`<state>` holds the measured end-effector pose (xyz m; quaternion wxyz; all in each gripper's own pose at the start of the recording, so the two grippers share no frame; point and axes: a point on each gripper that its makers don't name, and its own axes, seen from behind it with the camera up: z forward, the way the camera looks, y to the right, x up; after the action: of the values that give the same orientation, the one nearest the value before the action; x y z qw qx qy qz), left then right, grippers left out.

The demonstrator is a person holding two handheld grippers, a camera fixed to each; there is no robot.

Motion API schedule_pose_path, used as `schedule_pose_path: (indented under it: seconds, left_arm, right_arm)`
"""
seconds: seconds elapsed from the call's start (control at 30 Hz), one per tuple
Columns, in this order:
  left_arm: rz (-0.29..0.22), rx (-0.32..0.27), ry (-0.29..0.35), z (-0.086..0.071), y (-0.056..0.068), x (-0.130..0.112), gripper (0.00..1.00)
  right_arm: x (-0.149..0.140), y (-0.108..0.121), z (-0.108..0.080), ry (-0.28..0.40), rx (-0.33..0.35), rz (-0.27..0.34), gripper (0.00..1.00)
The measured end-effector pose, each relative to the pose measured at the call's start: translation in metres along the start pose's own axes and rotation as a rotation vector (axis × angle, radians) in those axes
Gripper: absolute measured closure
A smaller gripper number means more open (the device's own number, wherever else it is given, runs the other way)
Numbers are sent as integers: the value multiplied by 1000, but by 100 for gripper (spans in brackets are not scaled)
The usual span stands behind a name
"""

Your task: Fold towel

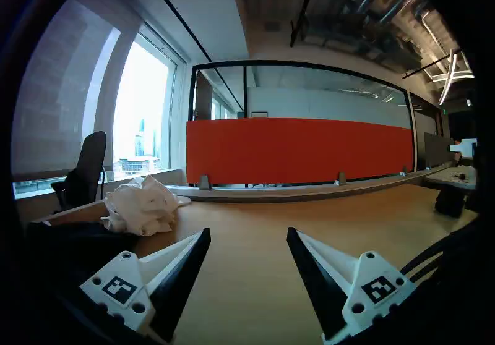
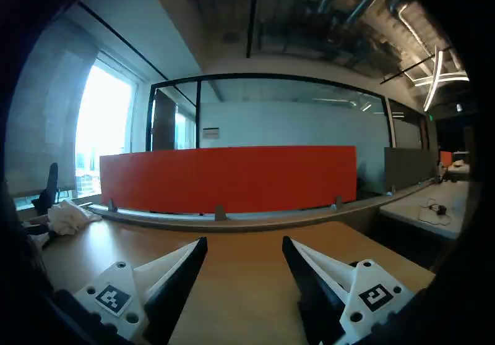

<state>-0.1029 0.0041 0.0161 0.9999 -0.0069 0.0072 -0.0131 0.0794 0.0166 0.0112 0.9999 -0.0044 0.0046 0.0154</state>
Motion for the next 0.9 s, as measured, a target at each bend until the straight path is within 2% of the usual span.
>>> schedule_pose_path:
  seconds: [0.2, 0.4, 0.57, 0.9]
  left_arm:
    - [0, 0, 0, 0, 0, 0, 9]
    - [0, 0, 0, 0, 1, 0, 9]
    - [0, 0, 0, 0, 1, 0, 9]
    - [0, 0, 0, 0, 1, 0, 9]
  right_arm:
    - [-19, -2, 0, 15, 1, 12, 6]
    - [-40, 0, 1, 0, 0, 29, 7]
    - [-51, 2, 3, -9, -15, 21, 7]
    - [-78, -1, 4, -47, -2, 21, 6]
